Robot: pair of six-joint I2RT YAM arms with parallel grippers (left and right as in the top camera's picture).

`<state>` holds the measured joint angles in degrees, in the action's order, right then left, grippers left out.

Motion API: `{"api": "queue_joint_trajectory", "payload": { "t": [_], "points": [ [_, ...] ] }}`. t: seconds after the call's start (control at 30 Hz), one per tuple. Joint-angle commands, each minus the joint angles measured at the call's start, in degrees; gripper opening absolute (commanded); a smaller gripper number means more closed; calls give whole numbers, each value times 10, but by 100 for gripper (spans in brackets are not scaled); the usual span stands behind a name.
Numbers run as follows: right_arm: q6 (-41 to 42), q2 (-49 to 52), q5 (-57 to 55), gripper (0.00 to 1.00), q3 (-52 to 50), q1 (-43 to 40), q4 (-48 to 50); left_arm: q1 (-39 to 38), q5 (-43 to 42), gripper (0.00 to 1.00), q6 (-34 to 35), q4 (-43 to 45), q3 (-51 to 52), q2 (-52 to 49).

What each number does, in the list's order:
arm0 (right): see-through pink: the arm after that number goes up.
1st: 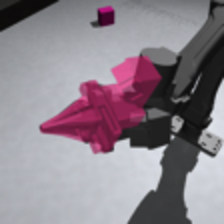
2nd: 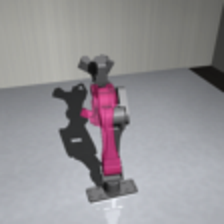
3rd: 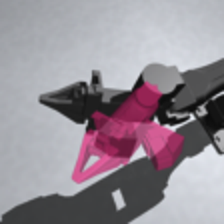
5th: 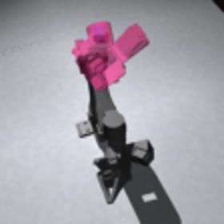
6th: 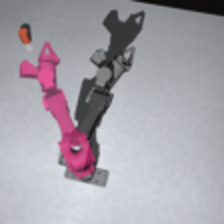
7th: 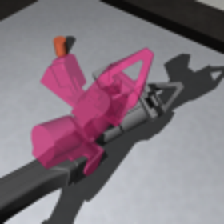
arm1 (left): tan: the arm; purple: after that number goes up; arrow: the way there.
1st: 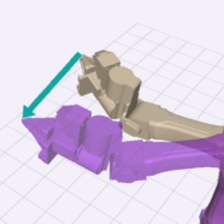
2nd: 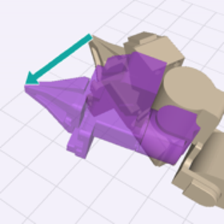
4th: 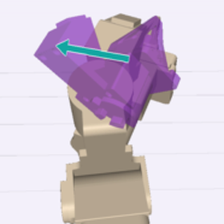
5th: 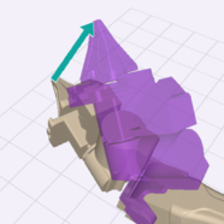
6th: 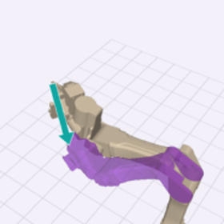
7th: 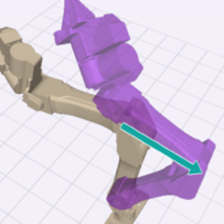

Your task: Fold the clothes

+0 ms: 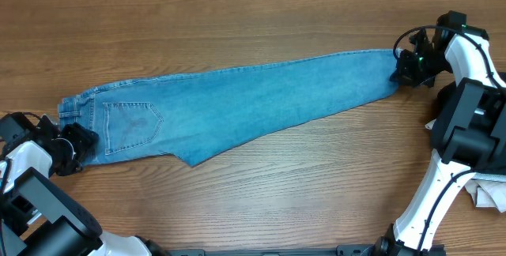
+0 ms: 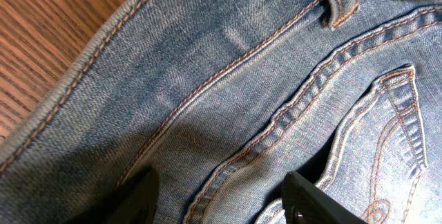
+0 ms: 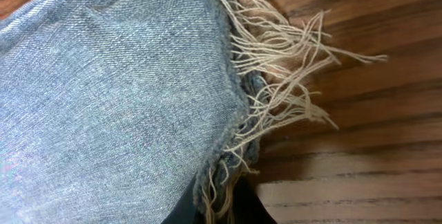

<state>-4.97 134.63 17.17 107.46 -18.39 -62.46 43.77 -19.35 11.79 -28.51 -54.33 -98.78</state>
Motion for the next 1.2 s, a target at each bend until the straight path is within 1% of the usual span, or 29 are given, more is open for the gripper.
{"api": "queue_joint_trajectory", "payload": {
  "t": [0.0, 0.07, 0.1, 0.13, 0.27, 0.37, 0.53, 0.6, 0.67, 0.8, 0.9, 1.07, 1.17],
  "points": [
    [2, 8, 12, 4, 4, -1, -19, 3, -28, 57, -13, 1, 13, -13],
    [3, -5, -5, 4, 32, -4, -44, 3, -63, 52, -28, -12, -4, -12],
    [3, -14, -15, 4, 47, -5, -57, 3, -67, 53, -29, -22, -12, -10],
    [3, -35, -28, 4, 73, -5, -78, 2, -89, 53, -29, -40, -30, -7],
    [-12, -104, -40, 4, 101, 17, -114, -12, -88, 55, -28, -64, -43, -4],
    [-15, -154, -82, 4, 101, 74, -146, -36, -77, 57, -28, -76, -43, -4],
    [-9, -170, -106, 4, 100, 232, -204, -52, -73, 59, -24, -81, -43, -4],
    [-2, -169, -107, 4, 100, 297, -208, -52, -75, 59, -19, -83, -43, -4],
    [30, -169, -107, 4, 99, 357, -208, -52, -75, 59, -13, -83, -43, -4],
    [71, -166, -106, 4, 99, 447, -192, -52, -77, 60, -6, -86, -43, -4],
    [86, -152, -76, 4, 99, 503, -159, -52, -77, 61, -4, -87, -43, -4],
    [111, -127, -69, 4, 99, 564, -123, -52, -77, 62, 0, -88, -43, -4],
    [115, -113, -64, 4, 99, 571, -120, -52, -78, 62, 0, -88, -43, -4]
  ]
}}
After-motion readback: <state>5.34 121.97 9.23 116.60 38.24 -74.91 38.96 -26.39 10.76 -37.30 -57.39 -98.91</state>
